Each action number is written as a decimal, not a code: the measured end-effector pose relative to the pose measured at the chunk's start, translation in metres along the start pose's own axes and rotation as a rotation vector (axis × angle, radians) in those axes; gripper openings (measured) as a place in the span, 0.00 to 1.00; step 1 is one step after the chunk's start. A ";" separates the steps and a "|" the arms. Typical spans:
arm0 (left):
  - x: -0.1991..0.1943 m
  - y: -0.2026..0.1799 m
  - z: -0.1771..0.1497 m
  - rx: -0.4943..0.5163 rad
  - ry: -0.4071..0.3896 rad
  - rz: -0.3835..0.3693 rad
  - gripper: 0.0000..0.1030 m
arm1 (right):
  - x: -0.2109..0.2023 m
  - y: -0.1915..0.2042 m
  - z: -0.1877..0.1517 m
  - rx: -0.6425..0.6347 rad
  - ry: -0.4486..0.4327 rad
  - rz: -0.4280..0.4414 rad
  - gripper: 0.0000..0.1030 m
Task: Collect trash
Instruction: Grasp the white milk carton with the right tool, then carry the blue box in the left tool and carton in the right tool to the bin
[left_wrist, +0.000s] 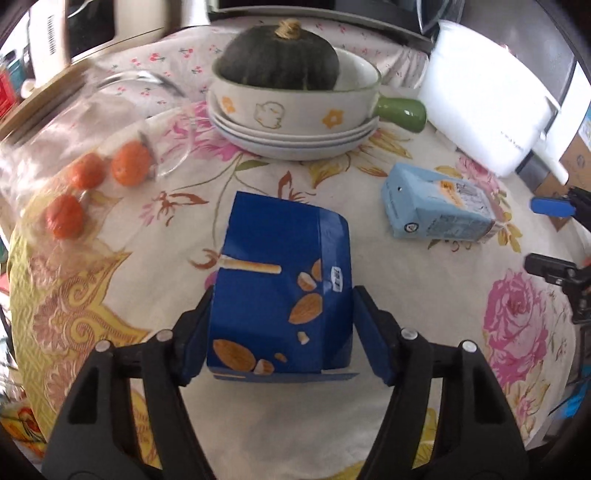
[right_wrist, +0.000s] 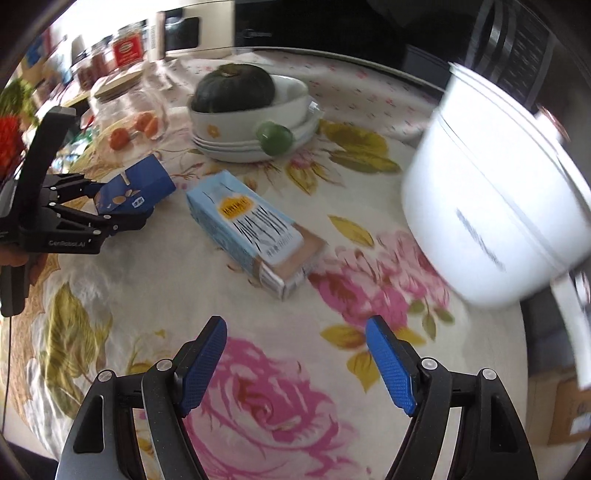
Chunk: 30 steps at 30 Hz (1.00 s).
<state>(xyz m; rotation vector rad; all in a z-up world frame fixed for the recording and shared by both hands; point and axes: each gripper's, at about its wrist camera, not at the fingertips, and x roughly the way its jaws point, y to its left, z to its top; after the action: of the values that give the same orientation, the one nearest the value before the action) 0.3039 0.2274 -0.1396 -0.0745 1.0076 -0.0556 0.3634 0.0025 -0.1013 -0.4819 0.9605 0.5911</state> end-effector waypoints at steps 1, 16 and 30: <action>-0.005 0.003 -0.005 -0.015 -0.009 -0.008 0.69 | 0.003 0.003 0.007 -0.028 -0.008 -0.002 0.81; -0.011 0.020 -0.036 -0.064 0.000 -0.019 0.69 | 0.076 0.015 0.043 -0.219 0.075 0.075 0.82; -0.040 -0.022 -0.049 -0.069 0.072 -0.040 0.68 | 0.001 0.020 0.019 -0.074 0.070 0.091 0.54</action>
<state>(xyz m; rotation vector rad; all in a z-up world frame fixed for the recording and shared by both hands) 0.2408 0.2071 -0.1301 -0.1566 1.0806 -0.0601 0.3624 0.0292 -0.0947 -0.5292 1.0335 0.6972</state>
